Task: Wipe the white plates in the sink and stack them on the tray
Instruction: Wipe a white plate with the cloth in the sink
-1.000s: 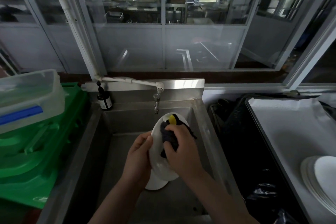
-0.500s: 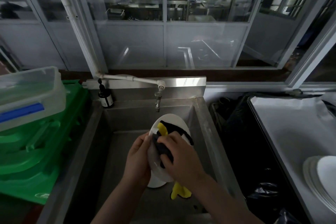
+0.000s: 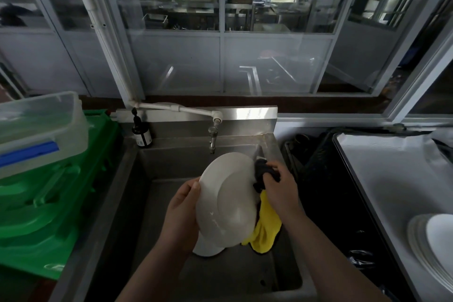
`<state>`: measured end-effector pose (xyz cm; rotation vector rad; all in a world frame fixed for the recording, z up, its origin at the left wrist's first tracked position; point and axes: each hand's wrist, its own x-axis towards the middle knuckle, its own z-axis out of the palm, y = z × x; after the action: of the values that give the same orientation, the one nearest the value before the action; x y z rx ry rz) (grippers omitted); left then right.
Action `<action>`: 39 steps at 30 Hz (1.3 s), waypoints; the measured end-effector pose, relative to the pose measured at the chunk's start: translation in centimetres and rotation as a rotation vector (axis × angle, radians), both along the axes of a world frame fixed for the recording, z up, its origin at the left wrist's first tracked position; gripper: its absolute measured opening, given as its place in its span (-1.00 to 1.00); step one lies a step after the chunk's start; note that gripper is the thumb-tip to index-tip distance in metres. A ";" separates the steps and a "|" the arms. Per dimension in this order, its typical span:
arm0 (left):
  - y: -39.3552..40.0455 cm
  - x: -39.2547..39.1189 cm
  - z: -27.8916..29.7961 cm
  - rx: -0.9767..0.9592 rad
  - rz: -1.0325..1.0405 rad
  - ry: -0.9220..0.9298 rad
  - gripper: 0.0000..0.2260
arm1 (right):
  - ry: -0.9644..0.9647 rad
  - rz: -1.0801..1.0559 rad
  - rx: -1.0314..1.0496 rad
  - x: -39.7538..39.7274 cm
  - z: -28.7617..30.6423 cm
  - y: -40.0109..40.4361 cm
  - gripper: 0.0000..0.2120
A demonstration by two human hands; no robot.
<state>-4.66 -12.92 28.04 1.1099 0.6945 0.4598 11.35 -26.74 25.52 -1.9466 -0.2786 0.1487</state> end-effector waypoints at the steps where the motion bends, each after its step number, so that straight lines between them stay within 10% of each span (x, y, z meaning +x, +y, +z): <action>1: 0.1 -0.1 0.1 0.000 -0.002 -0.004 -0.77 | 0.051 -0.034 0.010 0.3 -0.2 -0.3 -0.80; 39: -1.7 2.8 0.9 -0.126 0.054 -0.112 -0.79 | -0.298 0.251 0.023 -7.4 -0.5 0.7 -0.72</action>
<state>-1.87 -14.64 28.97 0.9414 0.6481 0.5135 3.91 -26.03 25.05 -1.9037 -0.7186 0.0173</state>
